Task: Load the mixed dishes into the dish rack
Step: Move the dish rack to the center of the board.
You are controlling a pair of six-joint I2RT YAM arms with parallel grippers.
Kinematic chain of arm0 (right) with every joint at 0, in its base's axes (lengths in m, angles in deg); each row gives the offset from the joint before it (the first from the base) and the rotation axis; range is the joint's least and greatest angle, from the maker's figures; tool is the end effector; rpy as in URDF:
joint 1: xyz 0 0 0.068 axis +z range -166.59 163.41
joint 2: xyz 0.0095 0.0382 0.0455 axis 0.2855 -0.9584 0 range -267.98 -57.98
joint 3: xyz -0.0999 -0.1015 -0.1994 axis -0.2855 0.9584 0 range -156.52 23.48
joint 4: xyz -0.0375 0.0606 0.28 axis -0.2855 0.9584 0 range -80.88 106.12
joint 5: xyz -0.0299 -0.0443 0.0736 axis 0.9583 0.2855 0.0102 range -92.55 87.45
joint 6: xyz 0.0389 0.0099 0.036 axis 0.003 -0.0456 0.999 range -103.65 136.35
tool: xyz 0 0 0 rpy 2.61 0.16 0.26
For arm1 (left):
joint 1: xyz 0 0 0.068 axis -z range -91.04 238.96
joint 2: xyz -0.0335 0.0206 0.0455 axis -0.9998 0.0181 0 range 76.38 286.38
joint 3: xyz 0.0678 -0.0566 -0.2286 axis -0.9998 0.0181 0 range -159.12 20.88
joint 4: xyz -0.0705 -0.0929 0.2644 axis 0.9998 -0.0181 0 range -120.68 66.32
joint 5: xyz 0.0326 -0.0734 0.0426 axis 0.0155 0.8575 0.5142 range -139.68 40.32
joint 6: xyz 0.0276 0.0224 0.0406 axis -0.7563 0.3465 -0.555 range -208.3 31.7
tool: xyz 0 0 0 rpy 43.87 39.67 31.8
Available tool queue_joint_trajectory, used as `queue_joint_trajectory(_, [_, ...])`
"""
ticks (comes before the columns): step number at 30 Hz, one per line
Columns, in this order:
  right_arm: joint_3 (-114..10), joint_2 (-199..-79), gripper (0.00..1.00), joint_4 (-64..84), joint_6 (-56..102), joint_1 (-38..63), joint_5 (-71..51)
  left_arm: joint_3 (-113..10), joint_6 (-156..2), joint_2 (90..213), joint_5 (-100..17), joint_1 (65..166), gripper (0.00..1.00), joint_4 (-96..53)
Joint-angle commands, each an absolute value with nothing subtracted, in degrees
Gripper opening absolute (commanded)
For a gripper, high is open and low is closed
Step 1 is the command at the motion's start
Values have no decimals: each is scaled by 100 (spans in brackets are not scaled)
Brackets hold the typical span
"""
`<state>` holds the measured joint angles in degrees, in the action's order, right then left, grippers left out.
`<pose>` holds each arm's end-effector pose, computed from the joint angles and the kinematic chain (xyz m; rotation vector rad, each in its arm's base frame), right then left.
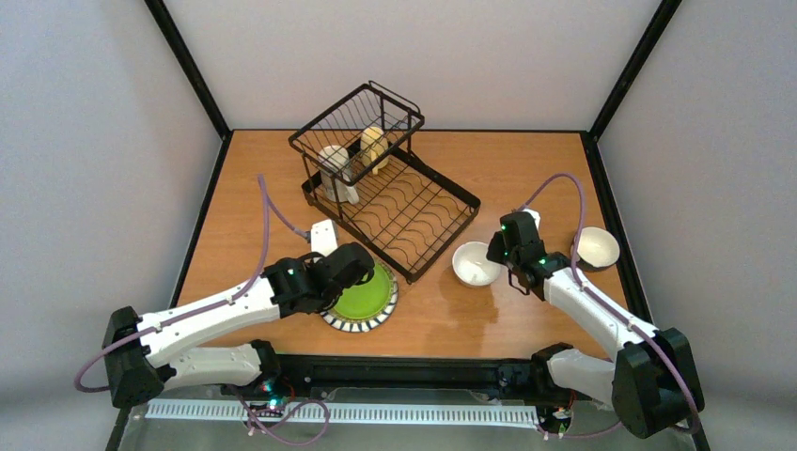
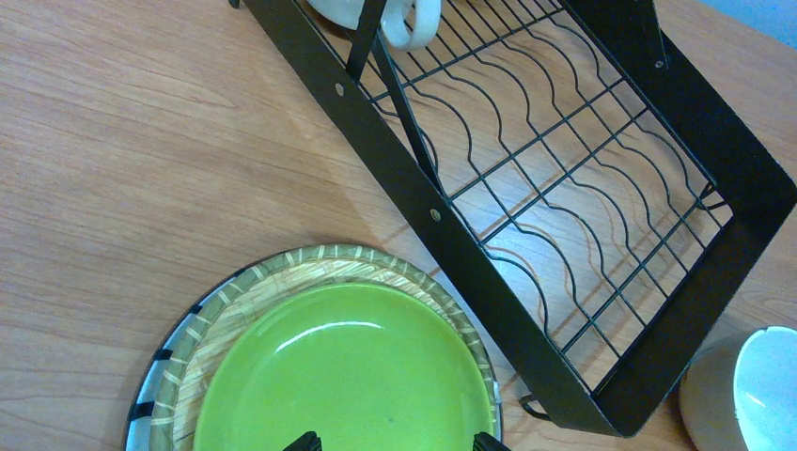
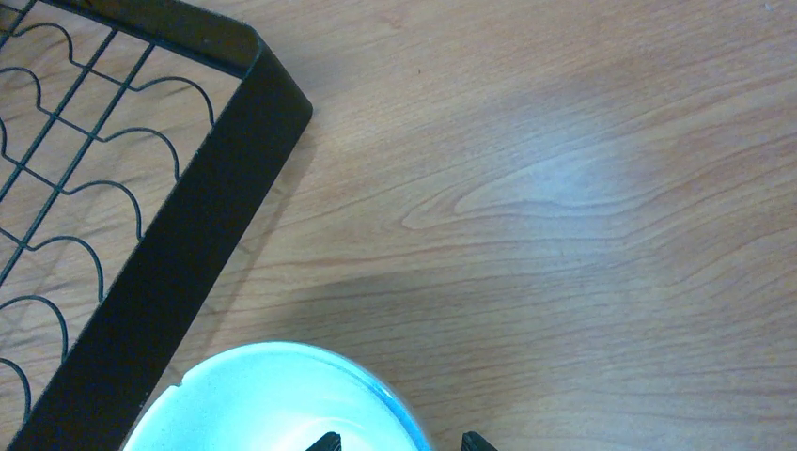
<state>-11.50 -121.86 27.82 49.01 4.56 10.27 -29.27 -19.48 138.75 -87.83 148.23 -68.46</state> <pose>0.2443 0.0860 0.1645 0.3420 2.3573 0.1793 0.1452 -0.2012 0.2369 -0.4250 2.2657 -0.2638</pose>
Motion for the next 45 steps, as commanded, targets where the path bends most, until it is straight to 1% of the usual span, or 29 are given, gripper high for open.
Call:
queue_joint_trajectory(1, [-988, -12153, 73, 2855, 5022, 519, 1037, -2969, -1849, 13897, -8797, 14861, 92, -6737])
queue_joint_trajectory(45, [-923, -12517, 73, 2620, 4997, 571, 973, -3000, -1904, 14160, -8709, 14858, 92, -6497])
